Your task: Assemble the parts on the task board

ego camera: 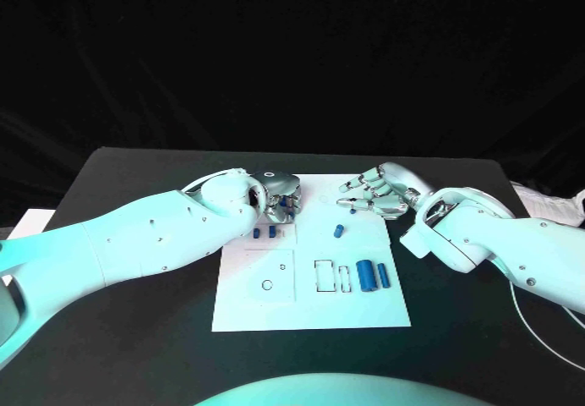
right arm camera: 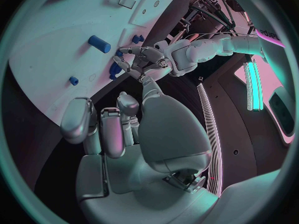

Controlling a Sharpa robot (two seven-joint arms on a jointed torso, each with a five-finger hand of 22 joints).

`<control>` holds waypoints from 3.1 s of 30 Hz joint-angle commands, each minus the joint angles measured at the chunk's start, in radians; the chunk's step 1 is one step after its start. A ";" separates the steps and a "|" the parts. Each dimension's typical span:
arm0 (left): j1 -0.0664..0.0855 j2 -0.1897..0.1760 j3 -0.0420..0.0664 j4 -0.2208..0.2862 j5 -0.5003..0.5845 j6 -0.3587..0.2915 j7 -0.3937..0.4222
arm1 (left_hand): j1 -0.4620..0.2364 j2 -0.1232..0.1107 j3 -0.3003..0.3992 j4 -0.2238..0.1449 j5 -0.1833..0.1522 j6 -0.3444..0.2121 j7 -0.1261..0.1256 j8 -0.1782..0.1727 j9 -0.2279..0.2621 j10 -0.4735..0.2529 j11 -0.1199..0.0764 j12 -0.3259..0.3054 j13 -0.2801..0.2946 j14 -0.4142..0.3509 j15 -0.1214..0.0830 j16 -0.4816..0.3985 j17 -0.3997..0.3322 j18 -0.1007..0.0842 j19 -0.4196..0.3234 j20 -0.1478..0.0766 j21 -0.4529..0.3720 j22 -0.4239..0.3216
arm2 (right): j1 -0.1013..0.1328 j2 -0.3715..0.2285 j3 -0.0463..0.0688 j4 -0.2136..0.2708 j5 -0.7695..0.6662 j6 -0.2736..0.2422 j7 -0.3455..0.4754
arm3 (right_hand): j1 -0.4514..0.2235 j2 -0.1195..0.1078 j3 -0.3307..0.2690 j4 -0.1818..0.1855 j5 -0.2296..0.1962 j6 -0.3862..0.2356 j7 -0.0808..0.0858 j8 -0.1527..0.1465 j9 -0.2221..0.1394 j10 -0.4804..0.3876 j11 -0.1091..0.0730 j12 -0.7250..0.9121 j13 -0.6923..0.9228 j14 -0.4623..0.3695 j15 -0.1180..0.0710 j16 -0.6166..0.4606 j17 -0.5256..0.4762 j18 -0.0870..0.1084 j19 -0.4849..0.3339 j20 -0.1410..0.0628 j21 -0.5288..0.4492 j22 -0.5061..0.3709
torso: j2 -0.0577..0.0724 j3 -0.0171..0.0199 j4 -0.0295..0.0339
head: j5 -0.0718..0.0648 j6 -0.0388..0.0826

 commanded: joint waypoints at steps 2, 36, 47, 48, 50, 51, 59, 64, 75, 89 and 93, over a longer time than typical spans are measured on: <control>-0.005 -0.002 -0.004 -0.004 -0.023 0.033 -0.030 | 0.001 0.011 0.021 -0.012 -0.003 0.013 0.002 -0.009 -0.005 0.015 0.001 -0.009 0.003 0.035 -0.003 0.007 -0.001 -0.014 0.035 -0.008 0.012 0.009 | -0.001 0.001 0.000 0.000 -0.003 0.015 0.011 | -0.007 0.006 -0.006 -0.002 0.004 0.000 0.000 -0.002 0.000 -0.009 0.000 -0.002 0.000 0.053 0.003 -0.003 0.020 0.010 -0.009 -0.001 -0.005 -0.001 | -0.001 0.0000 0.0008 | -0.001 -0.001; -0.003 -0.172 0.049 0.147 0.062 -0.057 -0.015 | -0.027 0.009 0.056 -0.057 -0.005 0.052 0.005 -0.015 -0.016 0.063 -0.002 -0.025 0.020 0.034 -0.004 0.017 -0.005 -0.022 0.037 -0.010 0.070 0.055 | -0.002 -0.007 0.000 0.003 -0.002 0.012 0.010 | -0.007 0.006 -0.006 -0.002 0.004 0.000 0.000 -0.002 0.000 -0.009 0.000 -0.002 0.000 0.053 0.003 -0.003 0.020 0.010 -0.009 -0.001 -0.005 -0.001 | 0.000 -0.0007 0.0014 | 0.005 0.006; -0.006 -0.171 0.046 0.131 0.077 -0.024 -0.014 | -0.032 0.007 0.056 -0.058 -0.006 0.053 0.006 -0.017 -0.017 0.064 -0.002 -0.029 0.020 0.034 -0.004 0.016 -0.008 -0.022 0.036 -0.010 0.070 0.057 | -0.002 -0.005 0.000 0.002 -0.002 0.012 0.011 | -0.007 0.006 -0.006 -0.002 0.004 0.000 0.000 -0.002 0.000 -0.009 0.000 -0.002 0.000 0.053 0.003 -0.003 0.020 0.010 -0.009 -0.001 -0.005 -0.001 | 0.000 -0.0003 0.0005 | 0.006 0.002; -0.006 -0.171 0.046 0.131 0.078 -0.021 -0.014 | -0.034 0.007 0.056 -0.058 -0.006 0.053 0.006 -0.018 -0.018 0.064 -0.002 -0.029 0.021 0.034 -0.004 0.016 -0.008 -0.022 0.036 -0.010 0.072 0.058 | -0.002 -0.005 0.000 0.002 -0.002 0.012 0.011 | -0.007 0.006 -0.006 -0.002 0.004 0.000 0.000 -0.002 0.000 -0.009 0.000 -0.002 0.000 0.053 0.003 -0.003 0.020 0.010 -0.009 -0.001 -0.005 -0.001 | 0.000 -0.0003 0.0007 | 0.006 0.002; -0.006 -0.172 0.046 0.132 0.080 -0.014 -0.016 | -0.034 0.007 0.056 -0.058 -0.006 0.053 0.006 -0.018 -0.018 0.064 -0.002 -0.029 0.021 0.034 -0.004 0.016 -0.008 -0.022 0.036 -0.010 0.072 0.058 | -0.002 -0.005 0.000 0.002 -0.002 0.012 0.011 | -0.006 0.007 -0.007 -0.002 0.005 0.001 0.000 -0.002 0.000 -0.009 0.000 -0.002 0.000 0.053 0.003 -0.004 0.020 0.011 -0.009 -0.001 -0.006 -0.002 | 0.000 -0.0003 0.0013 | 0.005 0.001; -0.006 -0.173 0.046 0.132 0.080 -0.011 -0.016 | -0.034 0.007 0.056 -0.058 -0.006 0.053 0.006 -0.018 -0.018 0.064 -0.002 -0.029 0.021 0.034 -0.004 0.016 -0.008 -0.022 0.036 -0.010 0.072 0.058 | -0.002 -0.005 0.000 0.002 -0.002 0.012 0.011 | -0.006 0.008 -0.007 -0.002 0.005 0.001 0.000 -0.002 0.000 -0.010 0.000 -0.002 -0.001 0.053 0.003 -0.004 0.020 0.011 -0.010 -0.001 -0.007 -0.003 | 0.000 -0.0005 0.0012 | 0.005 0.001; -0.007 -0.174 0.045 0.130 0.082 0.011 -0.019 | -0.037 0.006 0.055 -0.058 -0.006 0.054 0.006 -0.019 -0.018 0.065 -0.002 -0.031 0.021 0.033 -0.004 0.015 -0.010 -0.022 0.035 -0.010 0.071 0.058 | -0.002 -0.005 0.000 0.001 -0.002 0.012 0.011 | -0.006 0.008 -0.007 -0.002 0.005 0.001 0.000 -0.002 0.000 -0.010 0.000 -0.002 -0.001 0.053 0.003 -0.004 0.020 0.011 -0.010 -0.001 -0.007 -0.003 | 0.000 -0.0001 0.0014 | 0.007 -0.001; -0.007 -0.172 0.043 0.127 0.083 0.018 -0.019 | -0.039 0.006 0.055 -0.058 -0.007 0.054 0.006 -0.019 -0.019 0.065 -0.002 -0.032 0.021 0.033 -0.004 0.015 -0.011 -0.022 0.035 -0.009 0.072 0.059 | -0.002 -0.004 0.000 0.001 -0.002 0.013 0.011 | -0.006 0.008 -0.007 -0.002 0.005 0.001 0.000 -0.002 0.000 -0.010 0.000 -0.002 -0.001 0.053 0.003 -0.004 0.020 0.011 -0.010 -0.001 -0.007 -0.003 | 0.000 -0.0005 0.0006 | 0.008 0.000; -0.015 -0.161 0.039 0.114 0.083 0.026 -0.024 | -0.041 0.006 0.054 -0.059 -0.008 0.054 0.006 -0.020 -0.020 0.065 -0.001 -0.035 0.022 0.032 -0.004 0.015 -0.013 -0.022 0.035 -0.009 0.071 0.059 | -0.002 -0.003 0.000 0.001 -0.002 0.014 0.011 | -0.006 0.008 -0.007 -0.002 0.005 0.001 0.000 -0.002 0.000 -0.010 0.000 -0.002 -0.001 0.053 0.003 -0.004 0.020 0.011 -0.010 -0.001 -0.007 -0.003 | 0.000 -0.0006 0.0011 | 0.005 -0.003; -0.018 -0.155 0.036 0.104 0.083 0.041 -0.038 | -0.067 -0.002 0.056 -0.058 -0.014 0.033 0.014 -0.042 -0.032 0.021 0.012 -0.078 0.012 0.030 0.007 0.014 -0.021 -0.022 0.028 -0.003 0.065 0.059 | -0.002 -0.003 0.000 0.001 -0.002 0.015 0.011 | -0.006 0.008 -0.007 -0.002 0.005 0.001 0.000 -0.002 0.000 -0.010 0.000 -0.002 -0.001 0.053 0.003 -0.004 0.020 0.011 -0.010 -0.001 -0.007 -0.003 | 0.000 0.0000 0.0004 | 0.005 -0.004; -0.018 -0.155 0.036 0.102 0.083 0.046 -0.044 | -0.087 -0.017 0.058 -0.053 -0.014 -0.012 0.021 -0.072 -0.048 -0.023 0.026 -0.115 -0.002 0.027 0.019 0.010 -0.034 -0.022 0.024 0.004 0.055 0.056 | -0.002 -0.004 0.000 0.000 -0.002 0.015 0.011 | -0.006 0.008 -0.007 -0.002 0.005 0.001 0.000 -0.002 0.000 -0.010 0.000 -0.002 -0.001 0.053 0.003 -0.004 0.020 0.011 -0.010 -0.001 -0.007 -0.003 | -0.001 0.0002 0.0004 | 0.005 -0.003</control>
